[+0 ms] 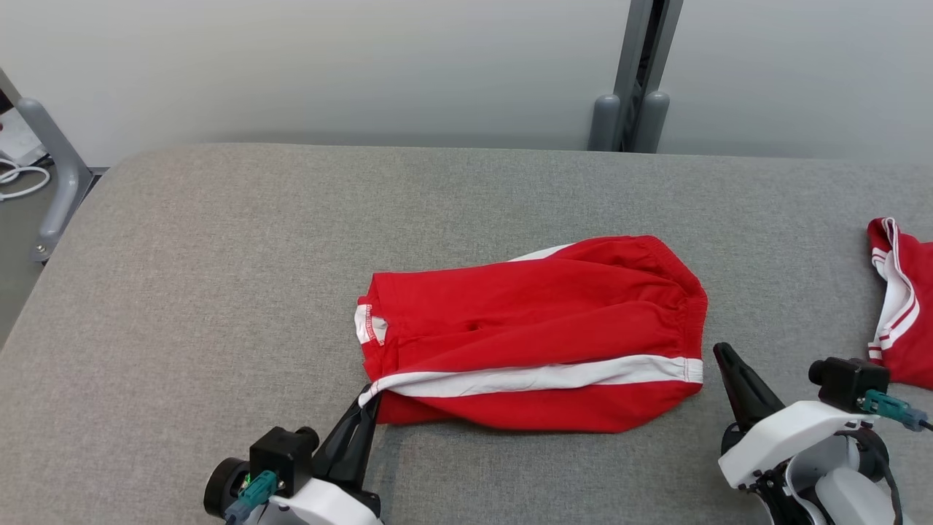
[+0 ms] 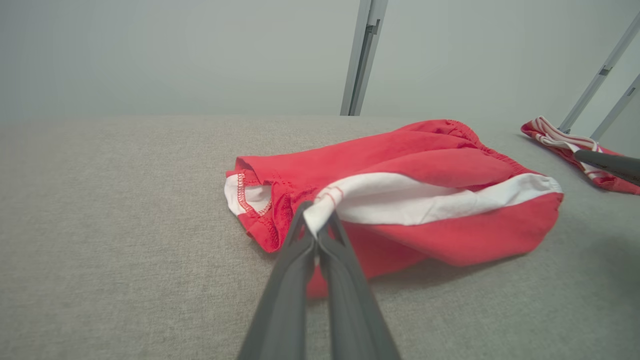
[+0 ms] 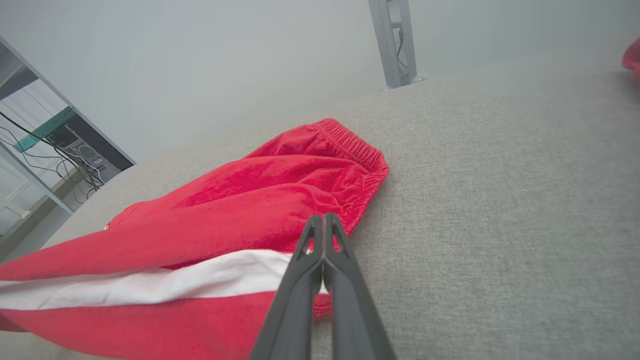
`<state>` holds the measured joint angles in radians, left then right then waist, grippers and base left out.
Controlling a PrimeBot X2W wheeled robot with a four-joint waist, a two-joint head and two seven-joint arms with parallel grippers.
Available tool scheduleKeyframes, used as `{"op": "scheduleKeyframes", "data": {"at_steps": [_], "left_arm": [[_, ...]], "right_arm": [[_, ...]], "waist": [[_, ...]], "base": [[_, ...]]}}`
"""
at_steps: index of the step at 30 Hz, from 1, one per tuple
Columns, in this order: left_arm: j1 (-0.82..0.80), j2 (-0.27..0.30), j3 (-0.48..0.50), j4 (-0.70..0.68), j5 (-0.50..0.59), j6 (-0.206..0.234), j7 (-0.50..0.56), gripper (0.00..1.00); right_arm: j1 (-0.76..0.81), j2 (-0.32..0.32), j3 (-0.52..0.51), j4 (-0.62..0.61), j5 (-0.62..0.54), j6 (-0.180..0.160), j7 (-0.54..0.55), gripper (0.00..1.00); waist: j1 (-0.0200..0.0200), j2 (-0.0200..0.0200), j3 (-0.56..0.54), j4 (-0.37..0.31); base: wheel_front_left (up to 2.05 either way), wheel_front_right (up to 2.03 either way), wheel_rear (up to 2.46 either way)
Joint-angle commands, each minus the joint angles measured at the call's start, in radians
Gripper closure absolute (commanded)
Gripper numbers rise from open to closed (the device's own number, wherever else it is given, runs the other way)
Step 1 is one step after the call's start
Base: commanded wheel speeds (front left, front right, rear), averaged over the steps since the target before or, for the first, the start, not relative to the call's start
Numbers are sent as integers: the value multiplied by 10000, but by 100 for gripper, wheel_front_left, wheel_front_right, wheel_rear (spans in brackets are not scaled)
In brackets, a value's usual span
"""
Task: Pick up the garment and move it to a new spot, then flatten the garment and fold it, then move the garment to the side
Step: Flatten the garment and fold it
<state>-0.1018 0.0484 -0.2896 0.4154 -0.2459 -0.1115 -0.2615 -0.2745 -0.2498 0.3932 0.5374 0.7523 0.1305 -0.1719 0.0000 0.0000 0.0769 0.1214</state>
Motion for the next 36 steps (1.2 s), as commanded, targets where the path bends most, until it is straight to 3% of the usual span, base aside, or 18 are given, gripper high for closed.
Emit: {"op": "scheduleKeyframes", "data": {"at_steps": [1,7,13,20,21,22,36], "left_arm": [[92,46,64,-40,-32,55,-35,100],[204,42,184,-77,-116,108,-35,100],[292,42,369,-145,-179,148,-35,100],[373,45,433,-141,-207,150,-35,100],[377,42,441,-143,-218,154,-35,100],[384,44,443,-124,-215,148,-35,100],[365,45,378,-35,-211,120,-35,100]], "right_arm": [[-30,-80,-53,-53,-25,5,-170,100],[-92,-446,-314,-699,-870,5,-724,100],[563,-575,-1316,-2278,-2701,5,-947,100],[2106,124,-2971,-4556,-4149,4,-932,100],[2317,251,-3095,-4749,-4297,4,-927,42],[2666,472,-3233,-4959,-4472,4,-928,0],[2860,901,-3141,-4651,-4806,4,-930,0]], "waist": [[0,0,-29,-9],[0,0,-128,-186],[0,0,-183,-431],[0,0,-214,-617],[0,0,-218,-642],[0,0,-216,-682],[0,0,-241,-718]], "base": [[0,0,0],[0,0,0],[0,0,0],[0,0,0],[0,0,0],[0,0,0],[0,0,0]]}}
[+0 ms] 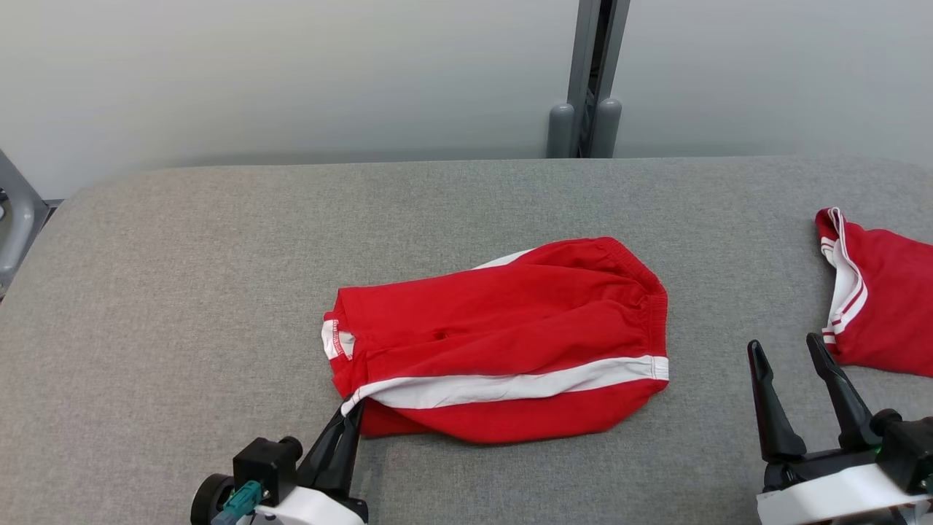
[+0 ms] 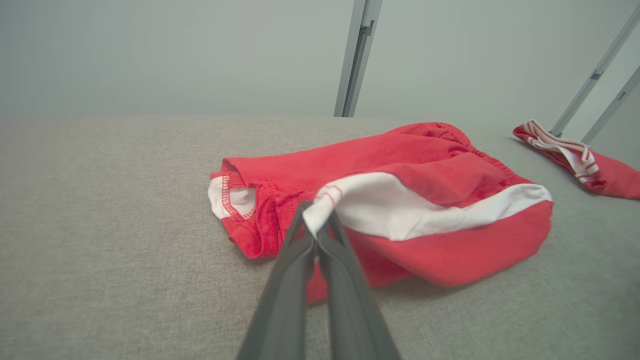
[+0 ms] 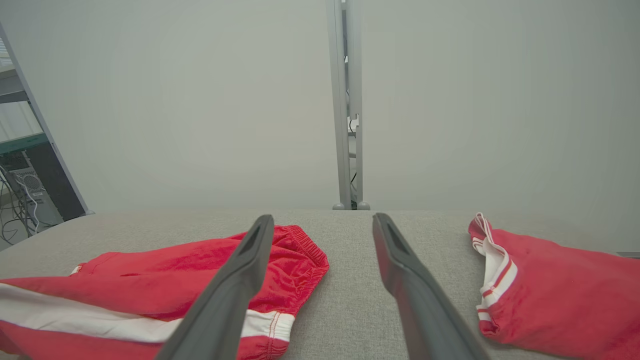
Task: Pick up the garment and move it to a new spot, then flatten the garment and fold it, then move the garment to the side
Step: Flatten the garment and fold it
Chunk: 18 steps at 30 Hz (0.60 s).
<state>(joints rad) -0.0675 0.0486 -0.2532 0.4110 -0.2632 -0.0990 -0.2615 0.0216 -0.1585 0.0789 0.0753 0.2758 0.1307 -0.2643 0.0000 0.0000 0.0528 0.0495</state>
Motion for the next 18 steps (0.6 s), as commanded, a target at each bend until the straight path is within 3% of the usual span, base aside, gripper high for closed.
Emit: {"op": "scheduleKeyframes", "data": {"at_steps": [1,8,12,18], "left_arm": [[35,43,14,12,-30,-4,-35,100],[32,42,-8,-36,23,-15,-35,100],[-149,43,-93,-83,52,-30,-35,100],[-368,45,-240,6,61,-51,-35,100]], "right_arm": [[-129,-8,-3,3,-34,2,-6,0],[-326,-9,69,386,184,2,401,0],[-670,125,84,869,883,2,1099,0],[-1455,-188,607,1982,1975,2,1999,0]], "waist": [[0,0,-6,8],[0,0,93,88],[0,0,337,211],[0,0,731,502]], "base": [[0,0,0],[0,0,0],[0,0,0],[0,0,0]]}}
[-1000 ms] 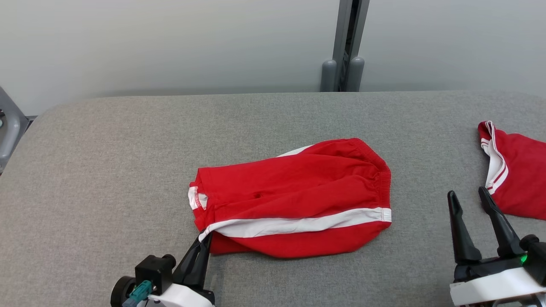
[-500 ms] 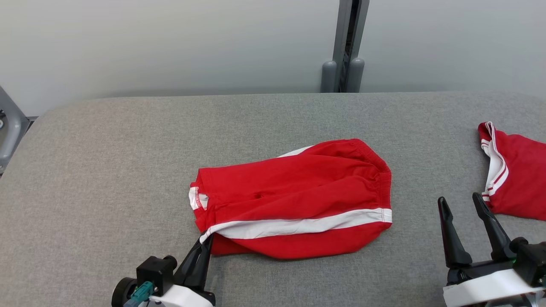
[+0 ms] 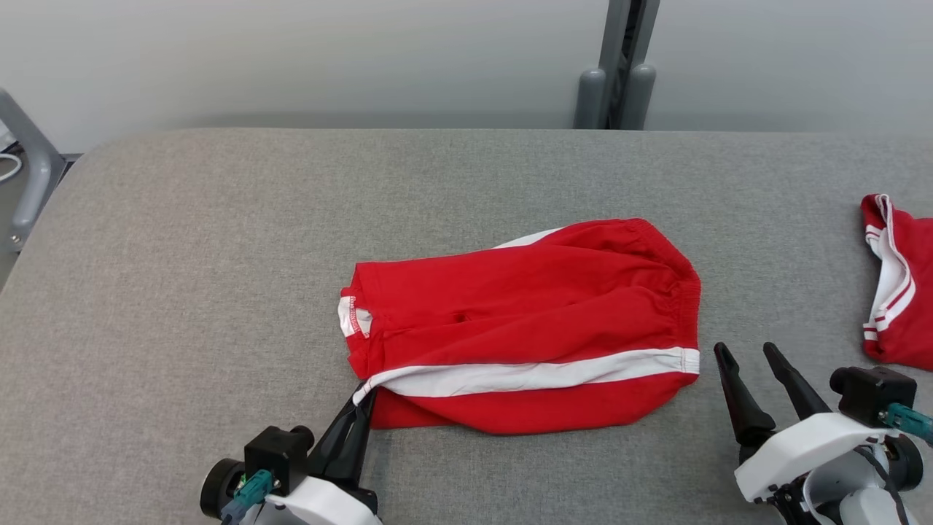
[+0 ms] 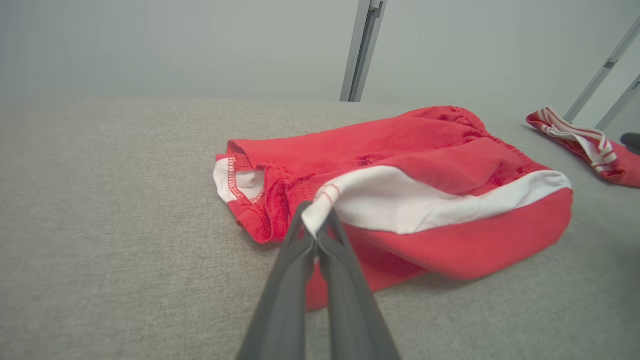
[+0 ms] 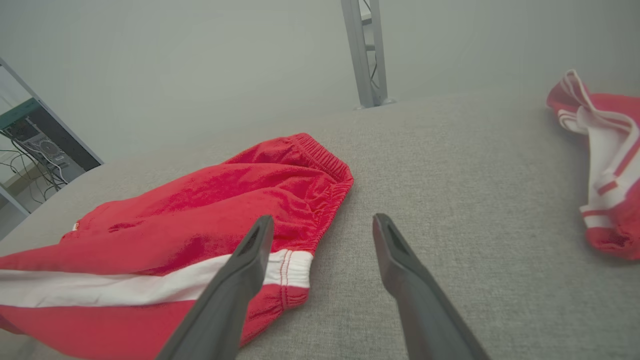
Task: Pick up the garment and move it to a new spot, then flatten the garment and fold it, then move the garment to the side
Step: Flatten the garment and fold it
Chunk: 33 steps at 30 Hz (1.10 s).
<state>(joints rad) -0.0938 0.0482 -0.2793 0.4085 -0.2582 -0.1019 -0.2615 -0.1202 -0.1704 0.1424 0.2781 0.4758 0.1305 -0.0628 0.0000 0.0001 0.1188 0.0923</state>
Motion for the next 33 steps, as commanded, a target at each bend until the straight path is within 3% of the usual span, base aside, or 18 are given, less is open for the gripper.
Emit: {"op": "scheduleKeyframes", "data": {"at_steps": [1,9,21,22,23,25,28,33], "left_arm": [[-153,49,-3,37,2,-17,-35,100],[-374,46,-179,89,-99,12,-35,100],[-448,46,-255,109,-144,67,-35,100],[-446,47,-261,109,-154,64,-35,100],[-436,47,-269,111,-163,67,-35,100],[-428,47,-284,109,-175,76,-35,100],[-432,47,-292,102,-187,96,-35,100],[-467,47,-334,122,-230,117,-35,100]], "right_arm": [[-174,-144,61,161,97,5,92,0],[-834,-320,569,1413,1067,5,521,0],[-1206,-568,1469,1959,1879,5,352,0],[-1206,-592,1526,1984,1932,4,347,38],[-1221,-623,1613,1998,1989,4,355,51],[-1289,-671,1790,1991,2151,4,358,92],[-1335,-765,1908,2007,2274,4,325,100],[-1406,-889,2153,2034,2513,4,180,100]], "waist": [[0,-1,118,125],[0,-1,351,444],[0,-1,423,528],[0,-1,424,530],[0,-1,426,532],[0,-1,423,535],[0,-1,425,534],[0,-1,409,545]], "base": [[0,0,0],[0,0,0],[0,0,0],[0,0,0],[0,0,0],[0,0,0],[0,0,0],[0,0,0]]}}
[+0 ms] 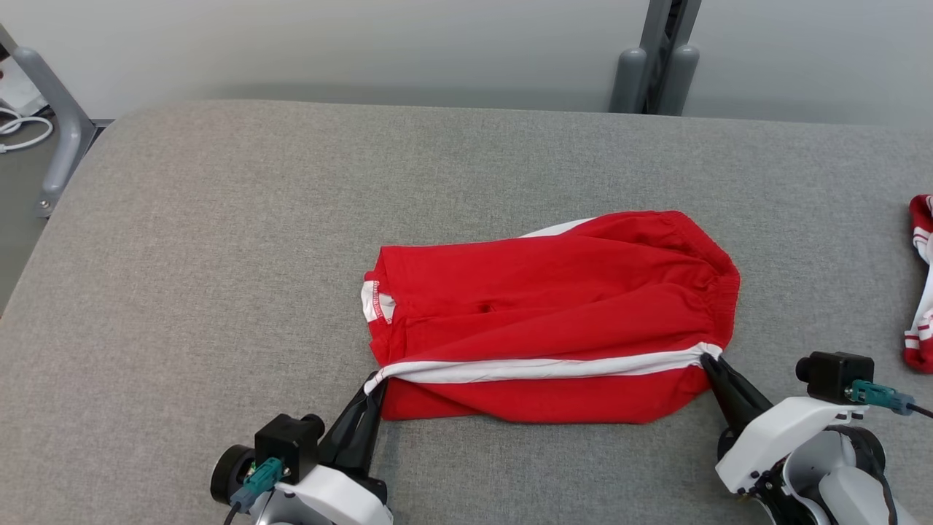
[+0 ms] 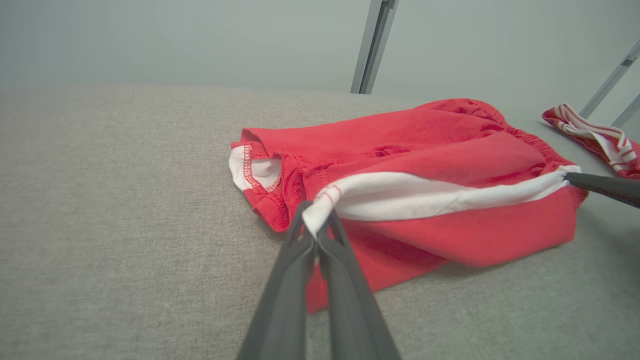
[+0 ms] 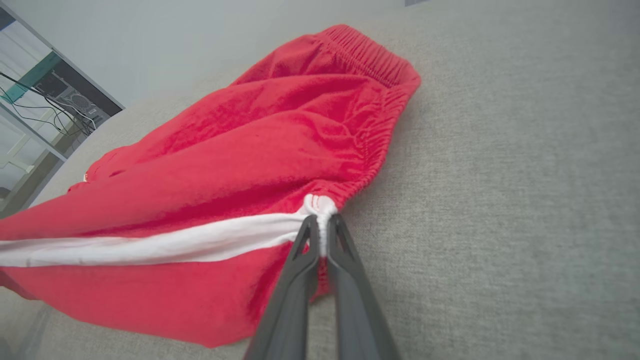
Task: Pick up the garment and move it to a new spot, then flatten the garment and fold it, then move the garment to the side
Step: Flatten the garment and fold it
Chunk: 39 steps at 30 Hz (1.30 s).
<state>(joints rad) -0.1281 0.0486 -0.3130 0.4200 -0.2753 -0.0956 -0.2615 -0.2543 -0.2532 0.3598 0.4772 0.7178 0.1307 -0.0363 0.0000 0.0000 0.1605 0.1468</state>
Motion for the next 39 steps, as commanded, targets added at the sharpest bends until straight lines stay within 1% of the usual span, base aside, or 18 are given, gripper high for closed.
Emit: {"op": "scheduleKeyframes", "data": {"at_steps": [1,5,9,16,20,25,26,29,34,35,39], "left_arm": [[-118,43,1,16,-66,63,-35,100],[-39,45,27,38,-65,62,-35,100],[79,43,154,-138,43,28,-35,100],[227,45,430,-839,214,-93,-35,100],[189,113,672,-1320,244,-152,-35,100],[-147,288,900,-1870,226,-178,-35,100],[-287,421,931,-2093,338,-189,-35,100],[-503,524,991,-2446,311,-194,-28,100],[-1002,545,1167,-3118,57,-102,329,100],[-1002,545,1167,-3118,57,-102,329,100],[-1553,525,1305,-3502,-166,-33,750,100]], "right_arm": [[-54,-104,14,45,111,2,-129,100],[-34,-276,167,-103,161,2,-445,100],[30,-476,265,-505,356,2,-727,100],[-121,-1087,451,-1759,662,3,-1112,100],[-357,-1436,322,-2396,523,3,-1208,100],[-771,-1673,86,-3140,290,2,-1162,100],[-929,-1634,-160,-3333,182,2,-1107,100],[-1107,-1457,-605,-3560,-97,0,-885,100],[-1342,-1051,-1184,-4114,-569,0,-201,100],[-1342,-1051,-1184,-4114,-569,0,-201,100],[-1608,-655,-1625,-4574,-810,2,302,100]], "waist": [[0,0,-30,-1],[0,0,-178,-11],[0,0,-434,-71],[0,0,-977,-258],[0,0,-1268,-382],[0,0,-1595,-519],[0,0,-1715,-568],[0,0,-1871,-622],[0,0,-1947,-654],[0,0,-1947,-654],[0,0,-1853,-708]], "base": [[0,0,0],[0,0,0],[0,0,0],[0,0,0],[0,0,0],[0,0,0],[0,0,0],[0,0,0],[0,0,0],[0,0,0],[0,0,0]]}}
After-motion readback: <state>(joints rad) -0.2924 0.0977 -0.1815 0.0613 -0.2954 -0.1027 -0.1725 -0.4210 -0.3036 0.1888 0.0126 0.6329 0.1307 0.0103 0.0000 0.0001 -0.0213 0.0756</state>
